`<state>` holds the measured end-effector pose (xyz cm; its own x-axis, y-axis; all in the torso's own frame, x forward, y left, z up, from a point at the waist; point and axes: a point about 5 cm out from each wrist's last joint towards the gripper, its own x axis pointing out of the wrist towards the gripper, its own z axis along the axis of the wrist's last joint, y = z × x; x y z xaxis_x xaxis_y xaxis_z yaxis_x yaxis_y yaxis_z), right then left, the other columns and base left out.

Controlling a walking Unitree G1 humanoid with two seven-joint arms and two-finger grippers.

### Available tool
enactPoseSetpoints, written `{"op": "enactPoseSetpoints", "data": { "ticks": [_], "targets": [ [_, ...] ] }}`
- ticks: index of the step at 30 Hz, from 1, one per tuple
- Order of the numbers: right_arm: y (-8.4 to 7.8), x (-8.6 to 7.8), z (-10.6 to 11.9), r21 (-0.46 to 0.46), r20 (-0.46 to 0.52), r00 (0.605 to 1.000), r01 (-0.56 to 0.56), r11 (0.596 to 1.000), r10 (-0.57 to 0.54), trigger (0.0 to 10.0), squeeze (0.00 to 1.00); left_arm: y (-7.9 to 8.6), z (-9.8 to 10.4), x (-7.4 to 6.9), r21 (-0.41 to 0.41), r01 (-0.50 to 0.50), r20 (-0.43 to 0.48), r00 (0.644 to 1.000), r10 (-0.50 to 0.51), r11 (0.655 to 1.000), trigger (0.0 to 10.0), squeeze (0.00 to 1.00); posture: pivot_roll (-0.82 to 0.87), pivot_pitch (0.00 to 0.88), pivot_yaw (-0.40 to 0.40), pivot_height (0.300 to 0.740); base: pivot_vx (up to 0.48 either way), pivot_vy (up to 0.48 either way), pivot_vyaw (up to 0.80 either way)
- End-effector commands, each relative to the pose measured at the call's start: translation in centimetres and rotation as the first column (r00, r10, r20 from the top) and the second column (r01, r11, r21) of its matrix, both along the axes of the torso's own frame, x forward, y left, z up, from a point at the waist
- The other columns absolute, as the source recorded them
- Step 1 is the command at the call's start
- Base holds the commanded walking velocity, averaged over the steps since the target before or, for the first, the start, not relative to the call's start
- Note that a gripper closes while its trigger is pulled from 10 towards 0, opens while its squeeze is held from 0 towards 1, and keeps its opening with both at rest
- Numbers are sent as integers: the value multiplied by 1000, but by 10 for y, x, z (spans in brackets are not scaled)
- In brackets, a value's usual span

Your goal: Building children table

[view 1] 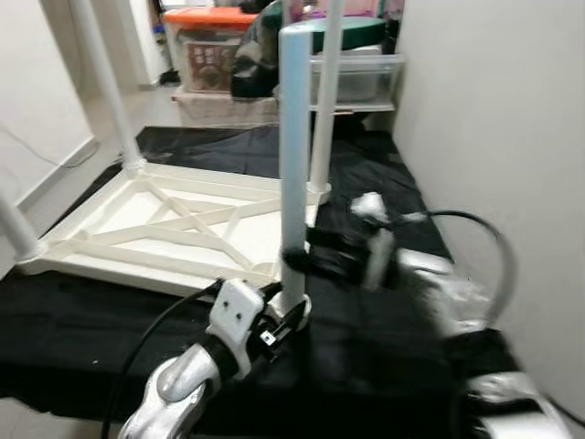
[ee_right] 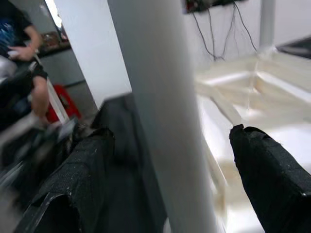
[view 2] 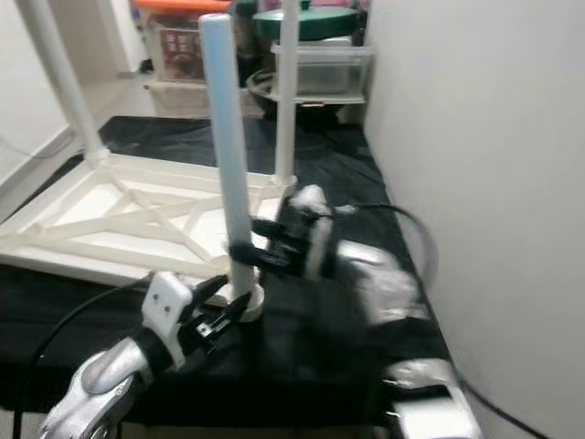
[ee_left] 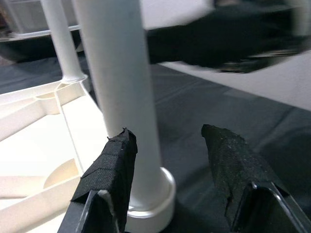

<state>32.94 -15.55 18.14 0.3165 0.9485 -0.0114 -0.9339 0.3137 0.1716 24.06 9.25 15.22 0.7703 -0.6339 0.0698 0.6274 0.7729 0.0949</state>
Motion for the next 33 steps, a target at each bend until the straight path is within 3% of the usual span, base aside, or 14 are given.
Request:
{"op": "enactPoseSetpoints", "data": {
  "ticks": [1,6,8,10,11,16,18,22,25,26,28,29,31,33],
  "targets": [
    [0,0,-1,4,9,1000,-11,1000,11,10000,0,-1,-3,4,-2,13,-17,1000,-13,1000,10000,0,-37,0,-11,740,0,0,0],
    [-12,6,-1,9,14,997,71,997,-72,10000,0,-4,-1,16,-13,18,-6,1000,-18,1000,10000,0,-49,0,5,740,0,0,0],
    [-20,10,-2,4,16,987,160,987,-160,10000,0,-8,1,28,-53,24,-9,1000,-25,998,10000,0,-58,0,16,740,0,0,0],
    [-23,12,-5,-8,13,975,220,975,-220,10000,0,-15,2,35,-84,64,-23,998,-66,994,10000,0,-68,0,26,740,0,0,0],
    [-26,12,-10,-19,9,963,269,963,-269,10000,0,-28,6,42,-115,154,-40,986,-159,981,10000,0,-79,0,43,740,0,0,0],
    [-26,9,-11,-17,9,966,260,965,-260,10000,0,-38,9,44,-121,227,-45,971,-233,966,10000,0,-79,0,43,740,0,0,0],
    [-25,5,-13,-9,1,971,239,971,-239,10000,0,-50,13,45,-112,295,-46,952,-302,949,10000,0,-83,0,55,740,0,0,0],
    [-24,5,-14,-2,-7,969,246,969,-246,10000,0,-55,13,50,-86,310,-36,949,-314,947,10000,0,-83,0,58,740,0,0,0],
    [-28,20,-9,13,10,919,393,919,-393,10000,0,-39,15,84,-90,99,-17,995,-101,991,10000,0,-86,0,66,740,0,0,0],
    [-28,23,-8,15,13,909,416,909,-416,10000,0,-36,15,89,-96,69,-16,997,-71,993,10000,0,-86,0,66,740,0,0,0],
    [-37,32,-3,41,17,848,528,848,-529,10000,0,-29,17,103,-80,13,1,1000,-13,997,10000,0,-98,0,75,740,0,0,0],
    [-37,32,-3,41,17,848,528,848,-529,10000,0,-29,17,103,-80,13,1,1000,-13,997,10000,0,-98,0,75,740,0,0,0],
    [-48,40,2,65,11,770,637,768,-638,10000,0,-19,20,118,-60,-93,12,995,94,994,10000,0,-105,0,82,740,0,0,0],
    [-55,42,4,67,10,729,682,728,-684,10000,0,-12,22,126,-47,-185,26,982,187,982,10000,0,-104,0,83,740,0,0,0]
  ]
}}
